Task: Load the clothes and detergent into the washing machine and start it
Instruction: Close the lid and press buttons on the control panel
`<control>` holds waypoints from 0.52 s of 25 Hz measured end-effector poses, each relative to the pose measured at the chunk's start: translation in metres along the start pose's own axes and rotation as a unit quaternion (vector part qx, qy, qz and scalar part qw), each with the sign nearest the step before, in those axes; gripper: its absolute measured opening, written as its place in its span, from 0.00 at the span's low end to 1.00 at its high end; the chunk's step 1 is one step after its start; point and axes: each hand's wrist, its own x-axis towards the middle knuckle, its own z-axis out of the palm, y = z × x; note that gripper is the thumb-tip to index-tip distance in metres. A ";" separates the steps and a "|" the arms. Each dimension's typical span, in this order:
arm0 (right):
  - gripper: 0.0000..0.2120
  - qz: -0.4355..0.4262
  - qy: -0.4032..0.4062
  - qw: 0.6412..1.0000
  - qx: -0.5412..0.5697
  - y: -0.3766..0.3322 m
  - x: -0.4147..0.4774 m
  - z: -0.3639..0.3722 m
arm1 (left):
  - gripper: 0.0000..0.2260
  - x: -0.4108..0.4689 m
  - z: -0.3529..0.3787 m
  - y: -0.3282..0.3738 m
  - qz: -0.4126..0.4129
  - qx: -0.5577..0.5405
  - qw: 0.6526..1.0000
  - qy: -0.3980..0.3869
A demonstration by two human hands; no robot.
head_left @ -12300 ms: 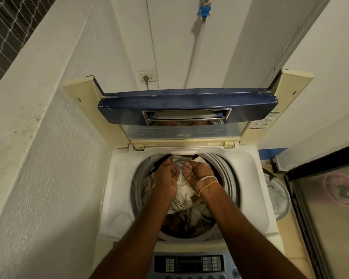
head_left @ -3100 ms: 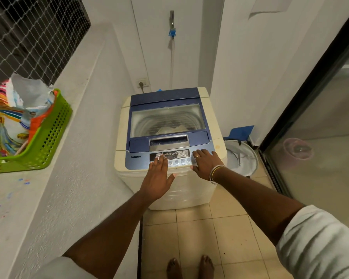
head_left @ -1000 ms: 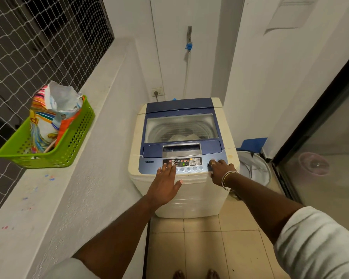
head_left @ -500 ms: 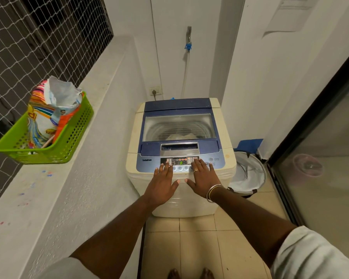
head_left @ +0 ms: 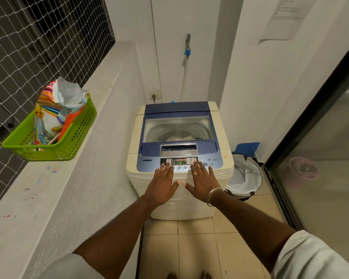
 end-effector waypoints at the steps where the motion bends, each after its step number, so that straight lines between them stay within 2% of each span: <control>1: 0.41 -0.003 0.001 1.000 0.001 -0.002 -0.001 -0.002 | 0.31 -0.002 -0.001 0.000 0.000 -0.003 1.000 0.002; 8: 0.43 -0.012 0.004 1.000 -0.005 -0.009 -0.003 -0.005 | 0.31 -0.012 -0.006 0.000 0.006 -0.006 1.000 0.011; 13: 0.40 -0.014 0.005 1.000 -0.015 -0.013 -0.004 -0.006 | 0.31 -0.020 -0.008 -0.002 0.005 -0.007 1.000 0.012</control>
